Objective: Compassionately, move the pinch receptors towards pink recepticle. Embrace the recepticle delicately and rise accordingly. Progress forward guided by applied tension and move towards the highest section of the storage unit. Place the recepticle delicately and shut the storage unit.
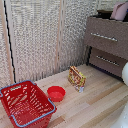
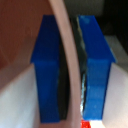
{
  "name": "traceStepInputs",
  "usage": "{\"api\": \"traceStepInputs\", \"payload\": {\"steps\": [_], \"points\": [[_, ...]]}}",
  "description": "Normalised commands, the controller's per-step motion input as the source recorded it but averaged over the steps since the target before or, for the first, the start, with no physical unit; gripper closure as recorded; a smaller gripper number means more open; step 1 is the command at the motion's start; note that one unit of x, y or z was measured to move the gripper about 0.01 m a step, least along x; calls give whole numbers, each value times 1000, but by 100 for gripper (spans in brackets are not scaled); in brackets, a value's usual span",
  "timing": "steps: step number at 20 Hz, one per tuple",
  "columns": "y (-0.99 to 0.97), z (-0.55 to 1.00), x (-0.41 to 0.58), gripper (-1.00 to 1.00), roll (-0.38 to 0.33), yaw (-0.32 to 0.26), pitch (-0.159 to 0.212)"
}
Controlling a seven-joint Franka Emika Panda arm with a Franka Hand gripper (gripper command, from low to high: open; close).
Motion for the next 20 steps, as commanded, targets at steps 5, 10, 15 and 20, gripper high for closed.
{"api": "traceStepInputs", "payload": {"steps": [5,10,15,20], "points": [[1,450,-150,-100,-257,76,2],[32,378,-61,-100,-232,165,33],[1,216,-81,-100,-247,210,26],[0,21,-76,-100,-268,211,80]]}}
